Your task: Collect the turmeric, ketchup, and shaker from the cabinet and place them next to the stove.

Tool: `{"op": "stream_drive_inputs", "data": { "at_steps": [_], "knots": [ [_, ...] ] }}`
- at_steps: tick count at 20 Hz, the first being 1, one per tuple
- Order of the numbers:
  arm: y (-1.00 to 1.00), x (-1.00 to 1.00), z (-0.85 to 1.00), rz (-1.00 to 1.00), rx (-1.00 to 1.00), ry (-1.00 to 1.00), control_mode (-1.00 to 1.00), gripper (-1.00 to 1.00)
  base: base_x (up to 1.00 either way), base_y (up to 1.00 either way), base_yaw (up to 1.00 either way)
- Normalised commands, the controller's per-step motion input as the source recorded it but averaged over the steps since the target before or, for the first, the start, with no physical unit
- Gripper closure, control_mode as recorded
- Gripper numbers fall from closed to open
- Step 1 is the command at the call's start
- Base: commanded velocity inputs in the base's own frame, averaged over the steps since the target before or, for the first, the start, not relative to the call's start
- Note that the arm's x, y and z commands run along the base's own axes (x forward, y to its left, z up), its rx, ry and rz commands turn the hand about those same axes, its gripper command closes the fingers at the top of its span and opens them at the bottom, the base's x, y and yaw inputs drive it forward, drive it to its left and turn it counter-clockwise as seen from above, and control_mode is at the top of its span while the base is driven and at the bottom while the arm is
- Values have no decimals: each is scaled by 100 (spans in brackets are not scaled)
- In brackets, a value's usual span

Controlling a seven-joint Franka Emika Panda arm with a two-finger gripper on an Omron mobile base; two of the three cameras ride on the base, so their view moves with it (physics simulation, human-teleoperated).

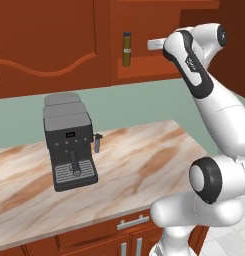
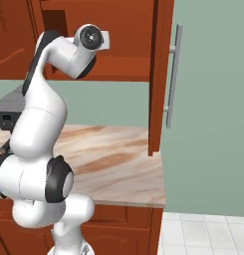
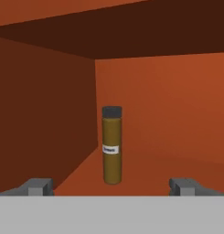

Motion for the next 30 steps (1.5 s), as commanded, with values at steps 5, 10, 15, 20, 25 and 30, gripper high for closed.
{"op": "stream_drive_inputs", "data": {
  "at_steps": [5, 10, 15, 20, 25, 30],
  "knots": [
    [16, 41, 0, 0, -1, 0, -100, -100, 0, 0, 0],
    [12, 37, 0, 0, 0, 0, -100, -100, 0, 0, 0],
    [14, 32, 0, 0, 0, 0, -100, -100, 0, 0, 0],
    [16, 30, 0, 0, 0, 0, -100, -100, 0, 0, 0],
    [2, 27, -3, 2, -2, 0, -100, -100, 0, 0, 0],
    [1, 15, -5, 0, -3, 0, -100, -100, 0, 0, 0]
  ]
}}
